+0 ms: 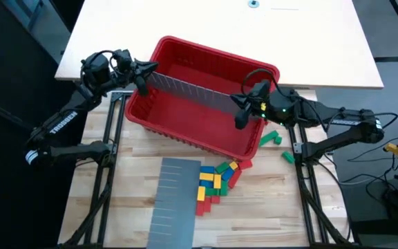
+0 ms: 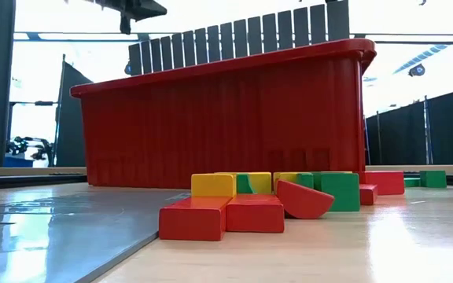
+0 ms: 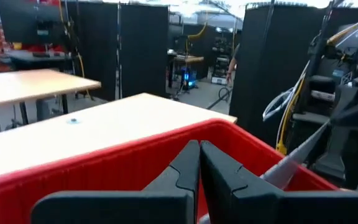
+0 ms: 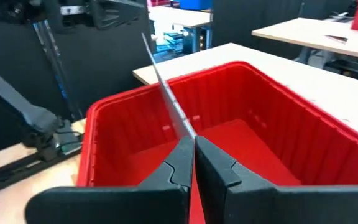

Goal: Sort blocks

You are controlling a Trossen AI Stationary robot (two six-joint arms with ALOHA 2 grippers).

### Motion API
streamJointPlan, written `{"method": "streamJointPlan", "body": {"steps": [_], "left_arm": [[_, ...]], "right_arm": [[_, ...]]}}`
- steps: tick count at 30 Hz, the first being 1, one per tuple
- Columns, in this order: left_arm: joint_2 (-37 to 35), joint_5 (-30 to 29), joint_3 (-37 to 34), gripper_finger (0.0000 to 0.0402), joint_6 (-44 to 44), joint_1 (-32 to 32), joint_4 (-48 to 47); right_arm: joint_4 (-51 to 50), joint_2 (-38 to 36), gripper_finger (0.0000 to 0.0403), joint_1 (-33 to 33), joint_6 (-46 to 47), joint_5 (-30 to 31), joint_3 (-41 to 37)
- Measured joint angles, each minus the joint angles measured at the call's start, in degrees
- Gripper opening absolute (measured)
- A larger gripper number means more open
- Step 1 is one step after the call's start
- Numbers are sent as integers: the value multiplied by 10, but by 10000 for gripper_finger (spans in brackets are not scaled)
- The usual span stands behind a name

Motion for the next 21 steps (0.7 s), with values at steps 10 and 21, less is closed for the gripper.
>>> {"method": "streamJointPlan", "body": {"steps": [10,21], "left_arm": [[16,2,-2,0,4,-1,0],[16,2,-9,0,11,-1,-35]], "right_arm": [[-1,0,0,-4,-24,30,0],[-25,-14,0,-5,-34,58,0]]}}
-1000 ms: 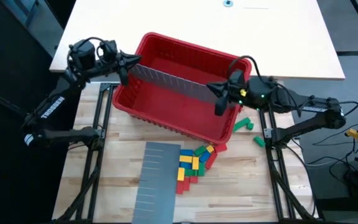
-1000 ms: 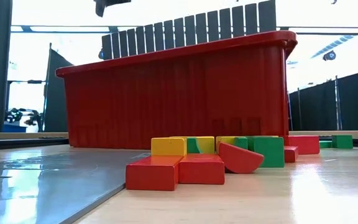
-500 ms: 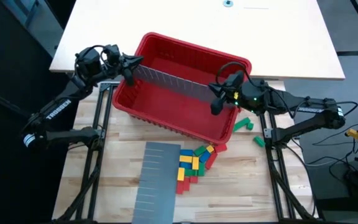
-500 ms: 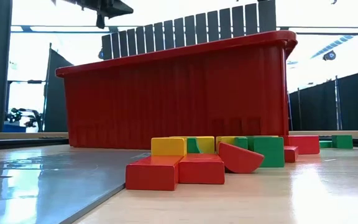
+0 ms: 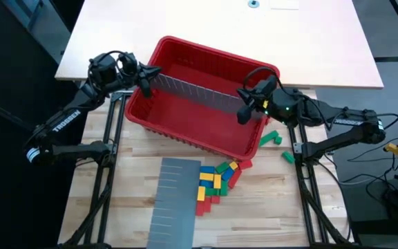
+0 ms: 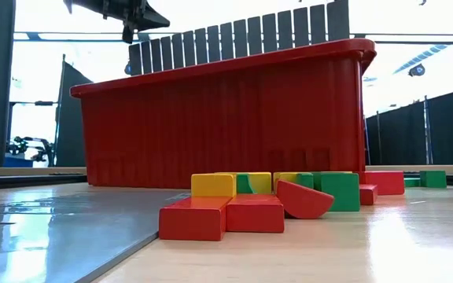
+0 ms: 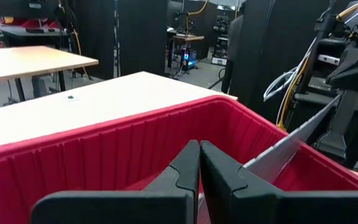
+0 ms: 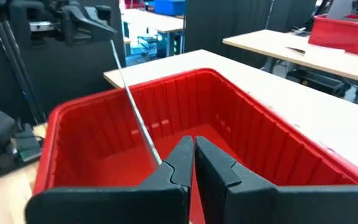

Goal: Sort blocks

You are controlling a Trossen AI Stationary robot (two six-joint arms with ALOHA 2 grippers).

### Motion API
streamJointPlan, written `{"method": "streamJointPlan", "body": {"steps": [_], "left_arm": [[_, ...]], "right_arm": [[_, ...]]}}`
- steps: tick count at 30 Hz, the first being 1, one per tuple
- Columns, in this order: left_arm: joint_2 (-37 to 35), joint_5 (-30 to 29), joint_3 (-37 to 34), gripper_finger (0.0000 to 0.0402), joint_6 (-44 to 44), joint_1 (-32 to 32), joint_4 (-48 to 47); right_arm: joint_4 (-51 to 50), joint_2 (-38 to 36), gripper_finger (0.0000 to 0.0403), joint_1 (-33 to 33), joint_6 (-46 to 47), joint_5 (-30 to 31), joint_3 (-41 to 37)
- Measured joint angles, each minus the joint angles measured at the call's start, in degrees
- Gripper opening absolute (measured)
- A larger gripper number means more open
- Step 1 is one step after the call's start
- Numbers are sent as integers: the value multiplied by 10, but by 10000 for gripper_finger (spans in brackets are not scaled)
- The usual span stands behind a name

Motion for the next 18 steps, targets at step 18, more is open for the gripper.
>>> {"method": "streamJointPlan", "body": {"steps": [18], "left_arm": [[20,-5,-6,0,11,0,-24]], "right_arm": [[-54,20,0,0,26,1,-8]]}}
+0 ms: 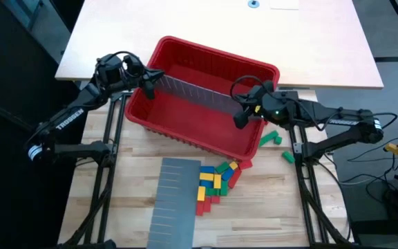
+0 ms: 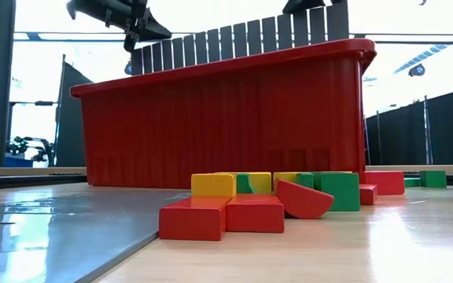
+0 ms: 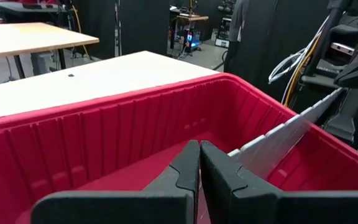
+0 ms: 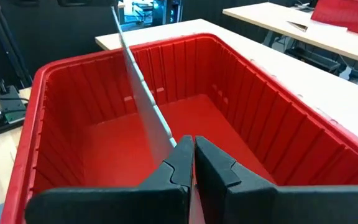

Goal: Sort blocks

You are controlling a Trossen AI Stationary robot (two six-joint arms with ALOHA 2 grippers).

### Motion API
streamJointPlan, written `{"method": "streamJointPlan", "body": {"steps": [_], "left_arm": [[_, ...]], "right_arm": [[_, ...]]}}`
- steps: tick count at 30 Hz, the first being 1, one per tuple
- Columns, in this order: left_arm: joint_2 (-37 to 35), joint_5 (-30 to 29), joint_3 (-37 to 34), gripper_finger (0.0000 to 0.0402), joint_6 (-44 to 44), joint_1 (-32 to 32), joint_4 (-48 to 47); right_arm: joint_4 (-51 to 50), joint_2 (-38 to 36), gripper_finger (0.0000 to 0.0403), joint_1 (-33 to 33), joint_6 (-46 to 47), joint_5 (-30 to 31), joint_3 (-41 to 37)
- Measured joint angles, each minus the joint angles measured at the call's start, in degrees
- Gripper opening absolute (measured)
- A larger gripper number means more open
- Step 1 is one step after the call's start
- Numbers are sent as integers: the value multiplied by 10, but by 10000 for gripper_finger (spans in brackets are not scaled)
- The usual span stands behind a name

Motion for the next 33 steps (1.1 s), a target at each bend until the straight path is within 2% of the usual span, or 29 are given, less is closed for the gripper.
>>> {"method": "streamJointPlan", "body": {"steps": [14,33], "left_arm": [[4,0,0,0,10,0,-25],[6,-8,-1,0,10,0,-26]], "right_arm": [[1,0,0,-1,35,0,-45],[0,-16,0,-6,28,15,-48]]}}
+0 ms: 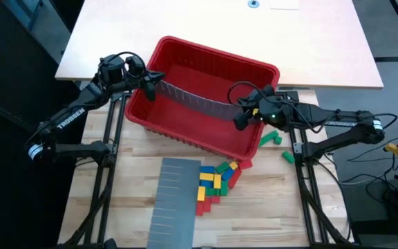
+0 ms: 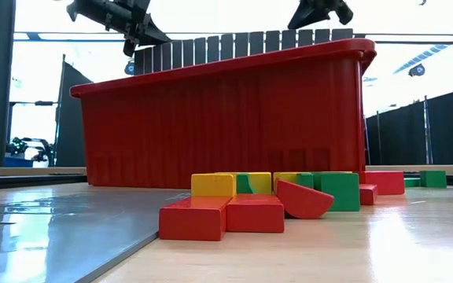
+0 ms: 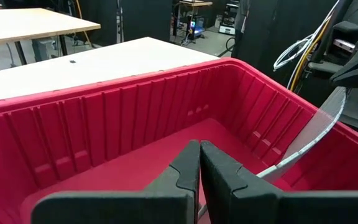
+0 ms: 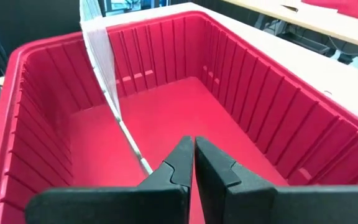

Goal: Sort blocks

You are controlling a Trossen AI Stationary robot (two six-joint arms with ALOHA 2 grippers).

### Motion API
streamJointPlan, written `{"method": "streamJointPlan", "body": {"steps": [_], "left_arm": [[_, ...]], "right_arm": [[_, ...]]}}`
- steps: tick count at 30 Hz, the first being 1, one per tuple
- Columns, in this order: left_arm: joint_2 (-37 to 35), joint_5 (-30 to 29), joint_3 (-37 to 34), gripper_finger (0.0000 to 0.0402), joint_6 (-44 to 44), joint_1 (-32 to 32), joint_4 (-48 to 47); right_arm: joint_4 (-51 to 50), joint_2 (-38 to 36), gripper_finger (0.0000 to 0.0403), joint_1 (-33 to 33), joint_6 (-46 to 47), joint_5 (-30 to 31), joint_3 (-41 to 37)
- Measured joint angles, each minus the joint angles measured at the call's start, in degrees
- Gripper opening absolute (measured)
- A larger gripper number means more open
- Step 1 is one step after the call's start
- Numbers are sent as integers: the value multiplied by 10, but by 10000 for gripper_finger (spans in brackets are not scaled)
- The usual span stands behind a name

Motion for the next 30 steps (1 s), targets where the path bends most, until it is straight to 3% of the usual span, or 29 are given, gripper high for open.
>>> {"method": "streamJointPlan", "body": {"steps": [21,30], "left_arm": [[2,-72,0,0,21,0,-44],[42,-78,0,0,28,1,-58]], "right_arm": [[6,-71,0,-43,-36,2,1],[7,-71,0,-46,-40,0,1]]}}
